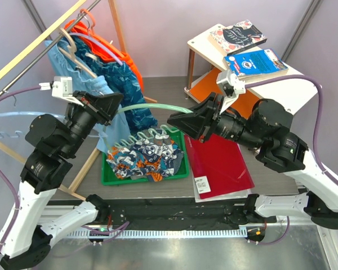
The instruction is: Remove the shorts from the hanger
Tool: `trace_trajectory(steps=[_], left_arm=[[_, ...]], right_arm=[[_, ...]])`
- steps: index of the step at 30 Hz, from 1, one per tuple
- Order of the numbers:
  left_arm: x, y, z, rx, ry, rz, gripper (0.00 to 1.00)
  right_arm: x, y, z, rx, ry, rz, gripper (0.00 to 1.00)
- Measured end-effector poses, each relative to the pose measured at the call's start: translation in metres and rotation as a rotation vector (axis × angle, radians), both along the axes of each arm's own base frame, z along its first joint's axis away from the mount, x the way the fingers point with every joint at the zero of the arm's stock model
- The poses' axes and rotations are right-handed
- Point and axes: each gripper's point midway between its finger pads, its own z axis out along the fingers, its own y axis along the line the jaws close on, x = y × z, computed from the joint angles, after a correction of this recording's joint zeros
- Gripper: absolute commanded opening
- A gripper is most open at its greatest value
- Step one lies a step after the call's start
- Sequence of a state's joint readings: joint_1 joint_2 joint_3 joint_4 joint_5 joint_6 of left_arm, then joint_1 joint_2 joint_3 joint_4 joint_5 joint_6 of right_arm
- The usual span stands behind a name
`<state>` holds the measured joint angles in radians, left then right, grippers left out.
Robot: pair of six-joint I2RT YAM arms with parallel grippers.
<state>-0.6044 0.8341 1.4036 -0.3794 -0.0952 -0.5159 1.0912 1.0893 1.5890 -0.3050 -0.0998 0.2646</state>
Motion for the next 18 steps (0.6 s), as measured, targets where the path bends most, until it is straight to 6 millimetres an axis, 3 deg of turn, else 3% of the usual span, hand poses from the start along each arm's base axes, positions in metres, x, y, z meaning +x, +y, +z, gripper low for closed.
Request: trace_trajectory(steps=[6,9,10,13,18], left_arm=[[-0.002,-0.007,-0.005,0.005,0.013,-0.038,0.01],[-0.003,-0.014,-0.009,0.008,0.027,-0.072,0.20],[-0.003,-0.016,-0.010,0.008,0.030,-0.079,0.37],[-0.003,-0.013,-0.010,-0.003,0.031,-0.068,0.66],[-0.015,-0.004,0.003,-0.034,-0.014,-0.068,0.79]], right_arm=[[0.005,-0.015,-0.009,0.012,0.011,-0.072,0.01],[0.008,-0.023,-0.014,0.017,0.017,-0.104,0.01],[0.008,-0.024,-0.015,0.022,0.016,-0.112,0.01],[0.015,-0.036,-0.022,0.028,0.027,-0.175,0.01],[0.027,-0.054,-0.031,0.025,0.032,-0.274,0.01]])
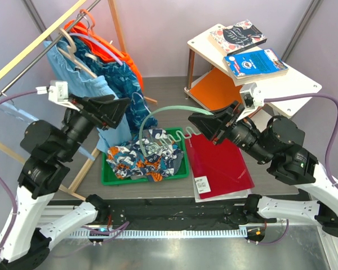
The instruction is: Remove the shorts from the hanger
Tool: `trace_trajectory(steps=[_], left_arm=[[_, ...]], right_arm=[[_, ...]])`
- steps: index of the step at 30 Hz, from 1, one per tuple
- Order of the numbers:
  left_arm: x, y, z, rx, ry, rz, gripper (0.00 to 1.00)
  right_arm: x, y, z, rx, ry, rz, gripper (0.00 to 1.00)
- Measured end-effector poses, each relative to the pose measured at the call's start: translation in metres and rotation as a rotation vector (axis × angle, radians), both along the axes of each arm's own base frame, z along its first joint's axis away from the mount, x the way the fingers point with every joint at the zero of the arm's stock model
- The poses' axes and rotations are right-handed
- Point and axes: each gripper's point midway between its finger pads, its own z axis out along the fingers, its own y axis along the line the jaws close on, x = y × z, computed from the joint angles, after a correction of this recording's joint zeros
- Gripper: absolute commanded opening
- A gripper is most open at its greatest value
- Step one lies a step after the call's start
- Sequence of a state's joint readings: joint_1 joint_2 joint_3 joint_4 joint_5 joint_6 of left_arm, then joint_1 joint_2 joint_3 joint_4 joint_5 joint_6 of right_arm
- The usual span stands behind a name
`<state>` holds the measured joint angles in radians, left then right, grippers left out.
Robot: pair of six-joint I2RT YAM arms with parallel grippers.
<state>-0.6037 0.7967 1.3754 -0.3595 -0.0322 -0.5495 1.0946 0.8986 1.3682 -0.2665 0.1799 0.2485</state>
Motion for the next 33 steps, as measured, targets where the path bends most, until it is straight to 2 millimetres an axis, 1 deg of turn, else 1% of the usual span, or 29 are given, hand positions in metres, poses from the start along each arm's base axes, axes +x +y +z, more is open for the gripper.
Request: trace_trajectory(steps=[4,9,11,12,15,17,19,22,26,27,28,29,33], left_arm=[[-0.018,0.010,0.015,-0.037,-0.051,-0.011,0.81],[-0.056,0.023,0.047,-0.102,-0.148,-0.070,0.82],[-0.072,0.029,0.058,-0.123,-0.188,-0.095,0.86],[-0.081,0.033,0.062,-0.132,-0.207,-0.105,0.91],[-0.103,0.046,0.069,-0.150,-0.261,-0.115,0.91],[-0.120,0.059,0.073,-0.159,-0.295,-0.104,0.91],[-0.133,0.074,0.074,-0.160,-0.315,-0.076,0.91],[-0.153,0.101,0.070,-0.159,-0.328,-0.010,0.92],[-0.173,0.129,0.053,-0.158,-0.319,0.058,0.92],[-0.176,0.135,0.048,-0.156,-0.315,0.070,0.92],[-0.179,0.138,0.045,-0.152,-0.312,0.078,0.92],[-0.182,0.142,0.040,-0.149,-0.308,0.087,0.92],[-0.186,0.152,0.022,-0.122,-0.272,0.120,0.92]], right_arm=[[0.002,-0.007,-0.005,0.002,0.004,-0.028,0.01],[-0.004,-0.009,-0.001,0.003,-0.011,-0.002,0.01],[-0.009,-0.006,0.000,0.002,-0.018,0.030,0.01],[-0.011,-0.003,0.001,0.002,-0.023,0.049,0.01],[-0.018,0.009,0.003,0.010,-0.036,0.114,0.01],[-0.022,0.019,0.009,0.025,-0.051,0.157,0.01],[-0.023,0.031,0.013,0.031,-0.058,0.192,0.01],[-0.019,0.055,0.027,0.050,-0.079,0.236,0.01],[-0.010,0.086,0.037,0.077,-0.109,0.269,0.01],[-0.008,0.092,0.038,0.082,-0.117,0.274,0.01],[-0.005,0.103,0.043,0.097,-0.134,0.284,0.01],[-0.003,0.106,0.044,0.101,-0.139,0.285,0.01],[0.009,0.136,0.055,0.166,-0.197,0.265,0.01]])
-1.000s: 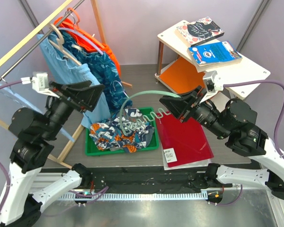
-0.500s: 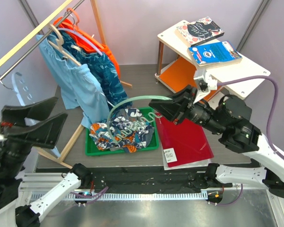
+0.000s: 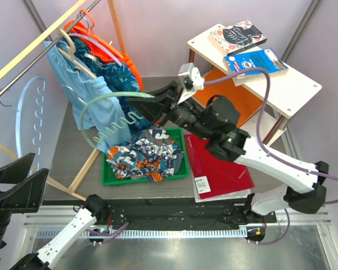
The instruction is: Remove the shorts from the hanger
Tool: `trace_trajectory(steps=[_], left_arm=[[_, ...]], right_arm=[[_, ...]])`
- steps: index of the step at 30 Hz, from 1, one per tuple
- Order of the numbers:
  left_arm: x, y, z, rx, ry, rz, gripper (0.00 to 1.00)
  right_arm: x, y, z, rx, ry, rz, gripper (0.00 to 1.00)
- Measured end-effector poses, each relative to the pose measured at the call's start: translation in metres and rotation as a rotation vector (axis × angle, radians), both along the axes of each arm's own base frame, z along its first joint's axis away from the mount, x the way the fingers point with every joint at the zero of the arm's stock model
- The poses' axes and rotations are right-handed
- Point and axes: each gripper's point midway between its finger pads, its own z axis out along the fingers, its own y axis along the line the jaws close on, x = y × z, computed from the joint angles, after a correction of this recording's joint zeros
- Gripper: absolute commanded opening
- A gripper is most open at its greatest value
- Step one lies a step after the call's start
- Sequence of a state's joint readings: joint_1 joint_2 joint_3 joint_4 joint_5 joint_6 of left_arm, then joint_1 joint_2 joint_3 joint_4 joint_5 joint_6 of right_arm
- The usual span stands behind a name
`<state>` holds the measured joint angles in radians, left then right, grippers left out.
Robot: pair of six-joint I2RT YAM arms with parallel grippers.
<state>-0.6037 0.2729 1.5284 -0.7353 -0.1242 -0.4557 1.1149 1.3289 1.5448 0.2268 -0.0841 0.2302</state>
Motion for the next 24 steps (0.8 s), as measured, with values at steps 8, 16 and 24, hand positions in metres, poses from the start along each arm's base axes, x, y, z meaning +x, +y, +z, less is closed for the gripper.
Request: trace_trajectory(steps=[8,16,24], left_arm=[[-0.004,0.015,-0.032,0.035,0.070,0.054,0.91],[-0.006,0.021,-0.051,0.051,0.118,0.075,0.91],[-0.007,0.023,-0.058,0.048,0.138,0.077,0.91]], right_arm=[[0.009,0.046,0.005,0.140,-0.069,-0.113,0.01],[0.009,0.054,0.017,0.313,-0.113,-0.274,0.01],[0.024,0.065,0.002,0.364,-0.130,-0.415,0.01]])
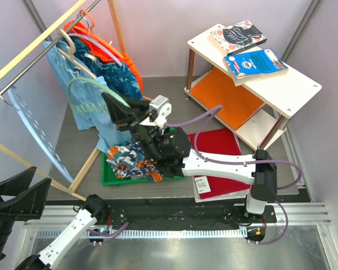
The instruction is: Remove the shorts from the hanger
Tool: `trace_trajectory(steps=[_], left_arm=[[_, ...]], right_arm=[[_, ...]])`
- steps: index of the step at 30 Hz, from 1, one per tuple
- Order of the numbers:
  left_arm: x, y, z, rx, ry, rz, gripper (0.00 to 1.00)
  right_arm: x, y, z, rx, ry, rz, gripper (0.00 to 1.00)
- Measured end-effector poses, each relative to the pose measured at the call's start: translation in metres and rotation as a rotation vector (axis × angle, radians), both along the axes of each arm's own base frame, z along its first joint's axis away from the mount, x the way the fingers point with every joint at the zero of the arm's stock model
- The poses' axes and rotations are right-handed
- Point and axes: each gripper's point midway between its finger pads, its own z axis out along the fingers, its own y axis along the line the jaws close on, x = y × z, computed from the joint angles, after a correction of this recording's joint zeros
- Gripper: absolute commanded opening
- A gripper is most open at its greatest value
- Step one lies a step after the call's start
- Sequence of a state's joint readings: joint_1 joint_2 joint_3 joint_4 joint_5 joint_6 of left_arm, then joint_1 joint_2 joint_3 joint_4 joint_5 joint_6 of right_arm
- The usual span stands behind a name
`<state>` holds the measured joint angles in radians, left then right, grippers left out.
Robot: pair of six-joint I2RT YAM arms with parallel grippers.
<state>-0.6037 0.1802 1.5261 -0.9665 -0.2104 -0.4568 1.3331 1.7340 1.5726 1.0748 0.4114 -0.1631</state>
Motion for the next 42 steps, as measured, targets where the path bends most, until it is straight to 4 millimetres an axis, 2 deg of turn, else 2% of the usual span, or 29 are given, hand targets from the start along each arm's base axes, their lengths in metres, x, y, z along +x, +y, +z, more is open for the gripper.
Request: trace_trajectory(steps=[5,14,17,20,27,35,42], left_arm=[[0.001,0.000,-0.003,0.000,0.013,0.003,0.90],[0.001,0.001,-0.005,0.004,0.021,0.006,0.90],[0.002,0.001,-0.006,0.004,0.023,0.008,0.90],[0.002,0.001,-0.006,0.003,0.024,0.011,0.90],[0.001,0.003,-0.007,0.006,0.030,0.015,0.90],[-0.004,0.008,-0.004,-0.004,0.021,0.022,0.90],[-0.001,0.007,-0.007,-0.002,0.029,0.028,0.90]], right_arm=[[0.006,0.007,-0.001,-0.006,-0.005,-0.051,0.01],[0.002,-0.012,0.039,0.089,-0.037,-0.077,0.01],[0.003,-0.013,0.044,0.109,-0.036,-0.080,0.01],[0.004,-0.007,0.043,0.112,-0.034,-0.076,0.01],[0.009,0.017,0.022,0.086,-0.017,-0.059,0.01],[0.011,0.017,0.022,0.129,0.003,-0.035,0.01],[0.012,0.016,0.012,0.186,0.038,0.007,0.01]])
